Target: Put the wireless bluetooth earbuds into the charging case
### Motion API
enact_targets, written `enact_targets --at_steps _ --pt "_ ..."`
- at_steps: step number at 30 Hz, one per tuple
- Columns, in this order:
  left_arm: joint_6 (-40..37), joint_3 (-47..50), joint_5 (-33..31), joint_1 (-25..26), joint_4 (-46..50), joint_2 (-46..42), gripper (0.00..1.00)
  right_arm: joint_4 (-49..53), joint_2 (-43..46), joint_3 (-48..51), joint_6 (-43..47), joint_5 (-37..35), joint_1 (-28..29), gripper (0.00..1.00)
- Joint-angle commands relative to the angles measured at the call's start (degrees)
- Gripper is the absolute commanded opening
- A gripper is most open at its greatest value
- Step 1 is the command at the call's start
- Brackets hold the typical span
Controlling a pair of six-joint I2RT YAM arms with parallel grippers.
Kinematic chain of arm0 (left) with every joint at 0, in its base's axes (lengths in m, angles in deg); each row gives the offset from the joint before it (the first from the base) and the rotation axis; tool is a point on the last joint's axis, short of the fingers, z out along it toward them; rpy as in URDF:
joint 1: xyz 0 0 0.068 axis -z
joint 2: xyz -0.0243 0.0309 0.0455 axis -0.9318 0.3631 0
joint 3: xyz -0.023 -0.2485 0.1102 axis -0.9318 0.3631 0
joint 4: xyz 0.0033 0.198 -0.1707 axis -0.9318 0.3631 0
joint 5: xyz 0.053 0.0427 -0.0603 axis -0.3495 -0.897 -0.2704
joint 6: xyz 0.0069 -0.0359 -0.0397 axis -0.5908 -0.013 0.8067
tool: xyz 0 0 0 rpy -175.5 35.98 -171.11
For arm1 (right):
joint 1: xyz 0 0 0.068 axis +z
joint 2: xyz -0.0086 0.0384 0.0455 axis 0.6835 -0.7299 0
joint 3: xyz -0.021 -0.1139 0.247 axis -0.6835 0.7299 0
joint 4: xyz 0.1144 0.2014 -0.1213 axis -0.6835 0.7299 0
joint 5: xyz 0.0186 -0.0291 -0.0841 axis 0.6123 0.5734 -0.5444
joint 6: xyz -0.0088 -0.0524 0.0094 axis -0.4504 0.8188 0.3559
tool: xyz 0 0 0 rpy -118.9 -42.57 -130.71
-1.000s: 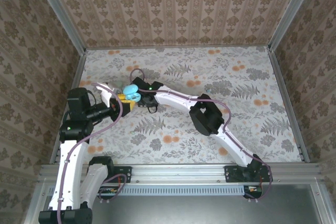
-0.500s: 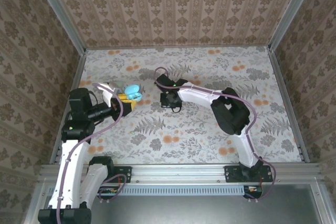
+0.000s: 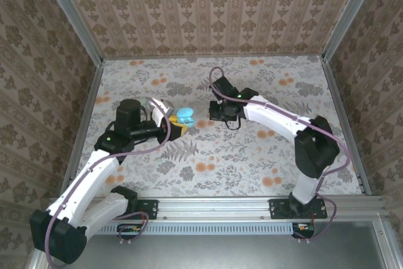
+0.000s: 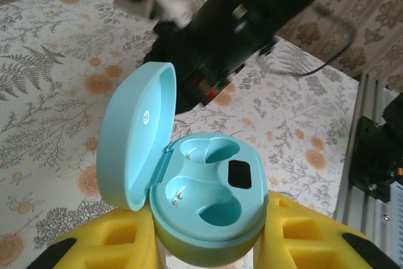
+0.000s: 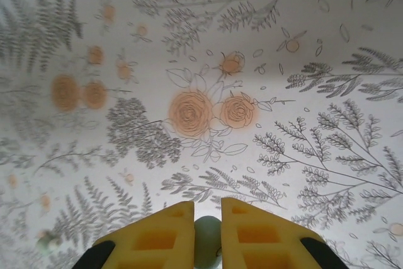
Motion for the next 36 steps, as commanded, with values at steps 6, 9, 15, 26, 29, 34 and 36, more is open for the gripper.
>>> enact_targets --at_steps 6,9,15,26,29,34,36 --pt "-2.3 0.7 -3.3 4.1 -12.3 5.2 0.0 8.7 15.0 2.4 2.5 2.0 0.1 0.12" --pt "-3.1 1.2 -3.3 5.0 -15.1 6.4 0.0 9.6 19.5 3.0 1.4 1.9 0.8 0.12" --pt "-4.2 4.2 -4.2 6.7 -22.2 6.4 0.0 9.2 23.3 0.6 -0.4 1.2 4.6 0.11" --pt "-5.8 5.7 -5.0 8.8 -23.5 4.8 0.0 8.8 15.7 -7.0 0.8 -1.7 11.2 0.11" --pt "-5.9 5.8 -5.1 9.0 -23.2 4.3 0.0 8.9 13.9 -7.8 1.0 -1.8 11.8 0.11" --pt "-6.2 5.8 -5.1 9.3 -22.5 3.5 0.0 9.4 11.9 -9.7 1.5 -2.5 12.5 0.11" --pt "-6.3 5.8 -5.2 9.4 -22.2 3.4 0.0 9.6 11.6 -10.1 2.0 -3.0 12.7 0.11"
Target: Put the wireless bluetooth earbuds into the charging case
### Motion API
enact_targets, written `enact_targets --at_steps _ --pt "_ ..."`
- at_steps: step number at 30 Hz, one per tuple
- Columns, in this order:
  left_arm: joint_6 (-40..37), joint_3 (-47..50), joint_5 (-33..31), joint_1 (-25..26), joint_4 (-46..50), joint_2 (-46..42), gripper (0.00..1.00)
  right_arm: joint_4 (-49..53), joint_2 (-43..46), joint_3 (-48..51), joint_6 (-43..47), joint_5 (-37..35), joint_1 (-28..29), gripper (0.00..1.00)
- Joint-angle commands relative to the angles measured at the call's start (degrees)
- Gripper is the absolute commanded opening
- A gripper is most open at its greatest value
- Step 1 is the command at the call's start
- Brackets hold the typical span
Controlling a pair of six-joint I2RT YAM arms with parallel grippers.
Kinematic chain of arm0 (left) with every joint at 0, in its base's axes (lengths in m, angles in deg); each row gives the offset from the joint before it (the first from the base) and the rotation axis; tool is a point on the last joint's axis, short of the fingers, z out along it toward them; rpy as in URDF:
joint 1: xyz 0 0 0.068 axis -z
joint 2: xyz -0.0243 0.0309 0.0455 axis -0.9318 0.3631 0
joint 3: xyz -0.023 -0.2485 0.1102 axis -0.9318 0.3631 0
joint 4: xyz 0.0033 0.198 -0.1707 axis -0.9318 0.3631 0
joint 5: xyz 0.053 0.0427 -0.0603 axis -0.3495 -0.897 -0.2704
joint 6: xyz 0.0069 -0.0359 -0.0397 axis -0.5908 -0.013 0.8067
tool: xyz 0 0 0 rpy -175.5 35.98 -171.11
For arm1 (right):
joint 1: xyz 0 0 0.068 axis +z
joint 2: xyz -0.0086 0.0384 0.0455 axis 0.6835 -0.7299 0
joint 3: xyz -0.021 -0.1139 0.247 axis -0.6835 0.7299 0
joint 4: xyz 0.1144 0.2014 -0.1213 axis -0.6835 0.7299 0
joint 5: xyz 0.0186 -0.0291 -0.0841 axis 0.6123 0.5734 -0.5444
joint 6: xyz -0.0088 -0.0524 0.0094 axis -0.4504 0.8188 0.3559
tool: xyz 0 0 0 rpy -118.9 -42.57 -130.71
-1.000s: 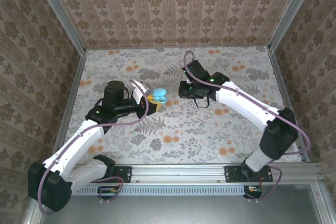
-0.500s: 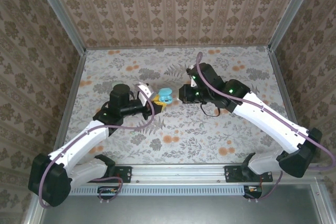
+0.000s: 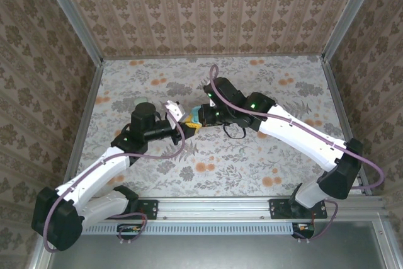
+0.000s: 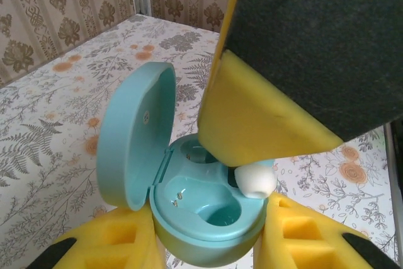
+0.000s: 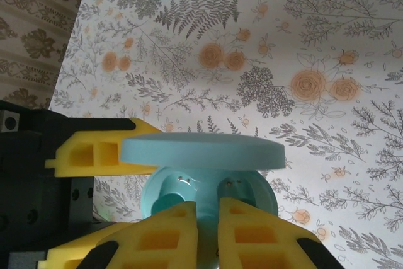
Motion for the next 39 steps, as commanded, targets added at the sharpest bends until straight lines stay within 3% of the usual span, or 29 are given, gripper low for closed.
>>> enact_targets --at_steps 1,24,39 --pt "-1.3 0.1 0.4 0.5 -0.9 -1.7 0.0 1.7 -1.1 -2.7 1.3 -2.7 0.7 0.11" --pt "-1.5 0.1 -0.5 0.8 -0.8 -1.9 0.0 3.5 -3.5 -4.4 2.2 -1.7 1.7 0.16" --pt "-2.0 0.3 -1.1 0.9 -0.2 -2.2 0.0 3.3 -4.4 -4.9 2.0 -0.4 2.1 0.29"
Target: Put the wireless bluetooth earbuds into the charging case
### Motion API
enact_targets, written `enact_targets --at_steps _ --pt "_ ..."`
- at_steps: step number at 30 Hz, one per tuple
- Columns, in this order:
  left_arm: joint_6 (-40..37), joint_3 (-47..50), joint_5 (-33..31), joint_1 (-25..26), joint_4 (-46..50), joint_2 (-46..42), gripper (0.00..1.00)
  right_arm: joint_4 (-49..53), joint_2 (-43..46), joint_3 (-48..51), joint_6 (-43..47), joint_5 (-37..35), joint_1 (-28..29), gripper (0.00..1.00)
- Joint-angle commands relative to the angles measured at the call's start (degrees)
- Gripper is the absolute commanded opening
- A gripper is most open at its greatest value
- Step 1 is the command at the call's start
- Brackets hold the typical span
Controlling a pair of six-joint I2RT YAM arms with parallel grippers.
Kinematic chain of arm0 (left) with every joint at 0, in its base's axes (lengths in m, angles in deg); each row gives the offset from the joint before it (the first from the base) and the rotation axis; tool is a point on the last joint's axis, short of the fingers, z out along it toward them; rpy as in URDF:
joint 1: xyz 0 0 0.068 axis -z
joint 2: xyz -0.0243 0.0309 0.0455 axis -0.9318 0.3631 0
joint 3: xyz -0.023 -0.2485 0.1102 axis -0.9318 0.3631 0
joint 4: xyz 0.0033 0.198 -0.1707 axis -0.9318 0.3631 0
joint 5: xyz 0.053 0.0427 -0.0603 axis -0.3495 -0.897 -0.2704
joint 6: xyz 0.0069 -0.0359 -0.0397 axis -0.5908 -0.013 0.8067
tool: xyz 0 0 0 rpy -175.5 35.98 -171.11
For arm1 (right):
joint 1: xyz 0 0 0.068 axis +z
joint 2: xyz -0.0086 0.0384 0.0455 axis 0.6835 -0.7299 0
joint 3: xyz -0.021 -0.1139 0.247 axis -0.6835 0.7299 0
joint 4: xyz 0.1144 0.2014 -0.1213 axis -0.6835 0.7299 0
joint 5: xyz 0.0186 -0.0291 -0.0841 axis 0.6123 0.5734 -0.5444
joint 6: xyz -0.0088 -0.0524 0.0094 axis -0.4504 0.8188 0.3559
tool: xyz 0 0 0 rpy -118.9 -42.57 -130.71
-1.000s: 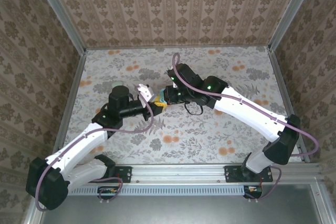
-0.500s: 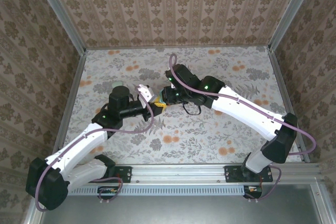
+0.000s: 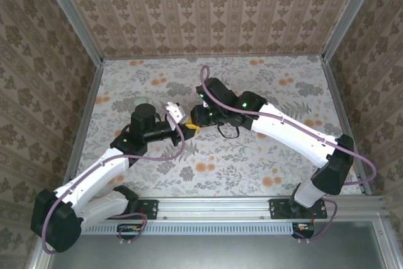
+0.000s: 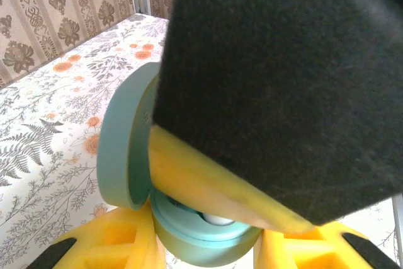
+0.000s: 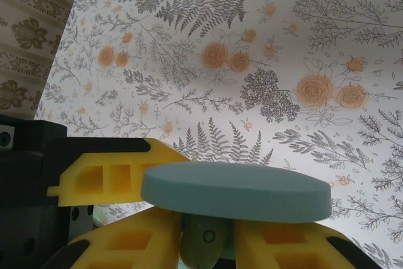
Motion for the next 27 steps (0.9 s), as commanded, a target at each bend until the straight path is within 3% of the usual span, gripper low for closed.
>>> enact_targets --at_steps 1,17,23,27 --pt "-1.4 0.1 -0.3 0.4 -1.2 -1.2 0.0 2.3 -0.6 -1.6 0.6 0.9 0.4 0.31" --pt "-1.2 0.9 -1.0 0.4 -1.5 -1.4 0.0 2.2 4.8 -2.3 0.0 0.8 -0.3 0.39" --pt "-1.3 1.0 -3.0 0.2 -0.5 -1.4 0.0 2.4 9.3 -0.6 0.5 2.5 -5.5 0.4" --pt "-0.5 1.2 -3.4 -0.2 -0.3 -0.7 0.0 4.5 11.0 1.3 2.5 3.9 -12.5 0.41"
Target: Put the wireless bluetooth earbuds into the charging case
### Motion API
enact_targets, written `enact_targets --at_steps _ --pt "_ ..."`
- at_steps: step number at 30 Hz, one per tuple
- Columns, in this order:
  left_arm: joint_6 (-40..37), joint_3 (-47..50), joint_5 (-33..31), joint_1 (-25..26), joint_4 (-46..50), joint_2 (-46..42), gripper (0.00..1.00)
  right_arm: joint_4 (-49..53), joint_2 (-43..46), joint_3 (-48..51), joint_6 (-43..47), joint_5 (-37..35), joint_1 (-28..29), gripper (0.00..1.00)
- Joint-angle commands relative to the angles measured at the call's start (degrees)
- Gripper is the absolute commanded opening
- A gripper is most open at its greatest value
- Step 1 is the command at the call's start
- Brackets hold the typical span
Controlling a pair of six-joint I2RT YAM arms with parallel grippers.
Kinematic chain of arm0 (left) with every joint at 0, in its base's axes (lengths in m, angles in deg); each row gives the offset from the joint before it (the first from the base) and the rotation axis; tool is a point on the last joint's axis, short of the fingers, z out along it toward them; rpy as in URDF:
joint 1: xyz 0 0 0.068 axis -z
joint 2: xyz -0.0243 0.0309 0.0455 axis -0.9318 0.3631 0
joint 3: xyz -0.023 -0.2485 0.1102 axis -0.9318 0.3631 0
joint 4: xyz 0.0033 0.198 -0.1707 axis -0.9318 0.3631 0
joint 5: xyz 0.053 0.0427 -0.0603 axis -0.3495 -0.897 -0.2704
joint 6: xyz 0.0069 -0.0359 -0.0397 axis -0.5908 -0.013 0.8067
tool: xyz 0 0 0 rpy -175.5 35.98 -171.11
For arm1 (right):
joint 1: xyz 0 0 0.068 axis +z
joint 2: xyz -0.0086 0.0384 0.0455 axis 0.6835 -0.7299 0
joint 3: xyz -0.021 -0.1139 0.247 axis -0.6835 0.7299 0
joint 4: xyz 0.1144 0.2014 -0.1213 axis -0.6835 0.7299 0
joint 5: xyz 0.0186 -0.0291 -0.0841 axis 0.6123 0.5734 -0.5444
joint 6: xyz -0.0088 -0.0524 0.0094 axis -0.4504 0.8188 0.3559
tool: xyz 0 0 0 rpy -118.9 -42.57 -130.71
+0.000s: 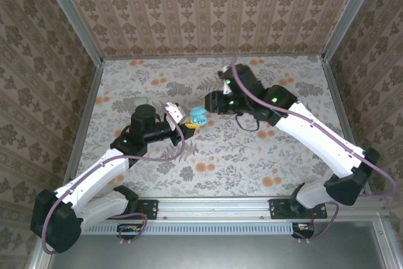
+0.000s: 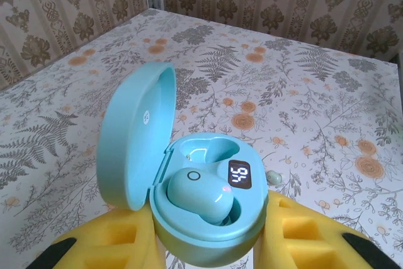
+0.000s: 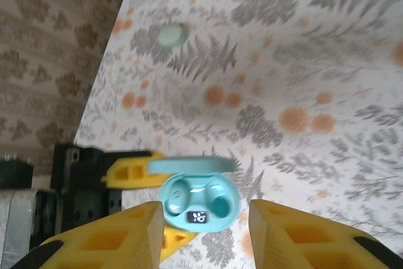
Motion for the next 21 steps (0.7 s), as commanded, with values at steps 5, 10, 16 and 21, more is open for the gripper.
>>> enact_targets --at_steps 5,10,16,21 --pt "0.4 0.4 -0.8 -0.3 -0.4 0.7 0.0 6.0 1.7 5.2 5.8 2.1 -12.9 0.42" --pt "0.2 0.3 -0.8 -0.4 -0.5 1.7 0.0 5.7 -3.9 8.7 8.5 3.3 -19.9 0.42" --pt "-0.1 0.3 -1.2 -0.4 -0.8 2.9 0.0 0.9 -12.4 11.8 8.1 4.4 -24.3 0.36" --pt "-0.7 -0.2 -1.1 -0.6 -1.0 4.6 0.0 -2.6 -21.0 10.0 9.3 4.1 -26.3 0.31"
